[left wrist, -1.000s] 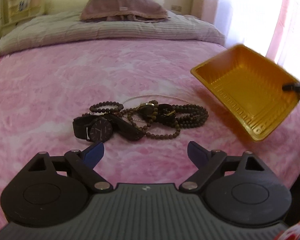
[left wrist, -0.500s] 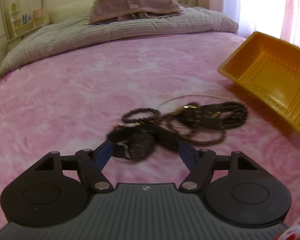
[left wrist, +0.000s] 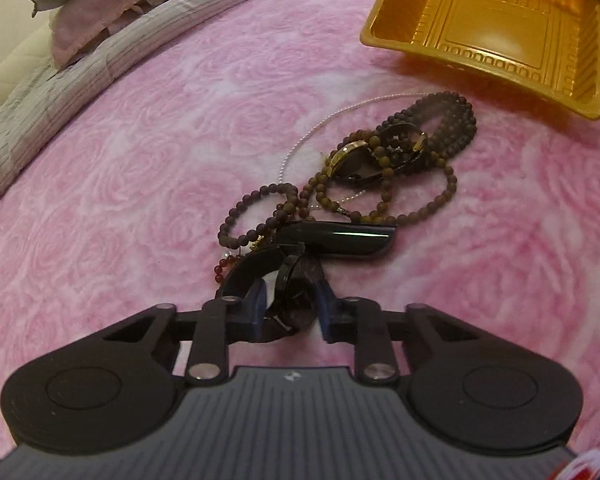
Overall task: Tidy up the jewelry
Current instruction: 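Grasp the black wristwatch with the left gripper while the right gripper holds the tray, then carry the watch into the orange tray and open the left gripper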
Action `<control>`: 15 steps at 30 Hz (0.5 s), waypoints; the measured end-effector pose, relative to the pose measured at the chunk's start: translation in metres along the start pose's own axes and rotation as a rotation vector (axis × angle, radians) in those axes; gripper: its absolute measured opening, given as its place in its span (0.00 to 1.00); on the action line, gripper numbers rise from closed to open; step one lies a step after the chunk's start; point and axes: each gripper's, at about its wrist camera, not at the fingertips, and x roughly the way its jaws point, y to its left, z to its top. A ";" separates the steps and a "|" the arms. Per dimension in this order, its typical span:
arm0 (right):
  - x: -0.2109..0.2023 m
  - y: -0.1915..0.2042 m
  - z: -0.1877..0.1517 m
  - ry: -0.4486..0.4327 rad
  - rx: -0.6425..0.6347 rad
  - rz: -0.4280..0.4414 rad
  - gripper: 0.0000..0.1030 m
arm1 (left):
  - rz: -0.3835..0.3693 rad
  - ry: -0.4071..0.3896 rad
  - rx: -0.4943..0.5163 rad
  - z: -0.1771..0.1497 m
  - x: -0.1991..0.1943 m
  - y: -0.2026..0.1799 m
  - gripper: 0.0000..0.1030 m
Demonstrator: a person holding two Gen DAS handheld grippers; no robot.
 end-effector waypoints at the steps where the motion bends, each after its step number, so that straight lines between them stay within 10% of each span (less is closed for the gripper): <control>1: 0.000 0.000 0.000 -0.001 -0.002 0.000 0.04 | -0.016 -0.004 -0.021 -0.001 -0.003 0.003 0.13; 15: -0.003 0.004 -0.002 -0.007 -0.013 -0.012 0.04 | -0.049 -0.089 -0.106 0.025 -0.048 -0.005 0.10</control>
